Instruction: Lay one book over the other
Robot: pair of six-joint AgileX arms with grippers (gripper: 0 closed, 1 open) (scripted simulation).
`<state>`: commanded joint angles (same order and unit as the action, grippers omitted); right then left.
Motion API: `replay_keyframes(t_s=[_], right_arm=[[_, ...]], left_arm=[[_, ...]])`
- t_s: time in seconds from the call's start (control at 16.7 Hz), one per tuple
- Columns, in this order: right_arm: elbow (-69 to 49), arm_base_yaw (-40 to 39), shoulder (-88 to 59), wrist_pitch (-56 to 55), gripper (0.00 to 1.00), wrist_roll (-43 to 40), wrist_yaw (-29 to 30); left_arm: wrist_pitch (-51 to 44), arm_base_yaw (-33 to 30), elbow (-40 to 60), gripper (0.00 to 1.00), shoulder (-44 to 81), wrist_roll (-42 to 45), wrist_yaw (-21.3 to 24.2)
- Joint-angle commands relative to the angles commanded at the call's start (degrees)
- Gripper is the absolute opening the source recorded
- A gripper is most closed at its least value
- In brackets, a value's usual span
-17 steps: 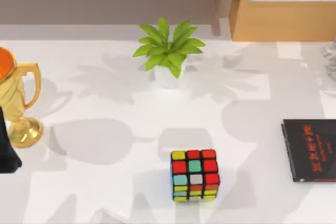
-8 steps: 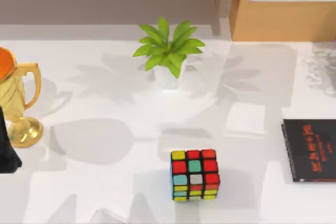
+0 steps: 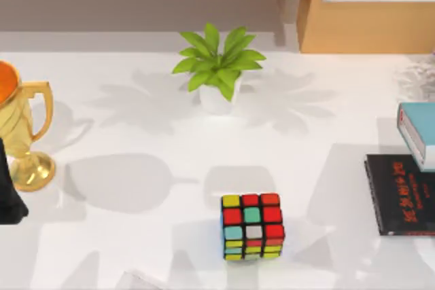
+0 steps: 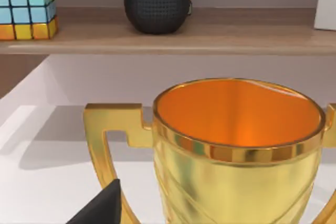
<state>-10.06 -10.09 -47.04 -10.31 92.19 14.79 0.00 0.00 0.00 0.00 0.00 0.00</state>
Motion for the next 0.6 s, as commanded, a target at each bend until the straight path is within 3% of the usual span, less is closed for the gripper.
replay_keyframes(t_s=[0.24, 0.6], right_arm=[[7.04, -6.04, 6.92, 4.11, 0.0, 6.79, 0.73], [7.2, -6.11, 6.91, 4.05, 0.0, 7.11, 0.65]], left_arm=[[0.0, 0.0, 0.0, 1.0, 0.0, 0.0, 0.0], [0.0, 0.0, 0.0, 1.0, 0.0, 0.0, 0.0]])
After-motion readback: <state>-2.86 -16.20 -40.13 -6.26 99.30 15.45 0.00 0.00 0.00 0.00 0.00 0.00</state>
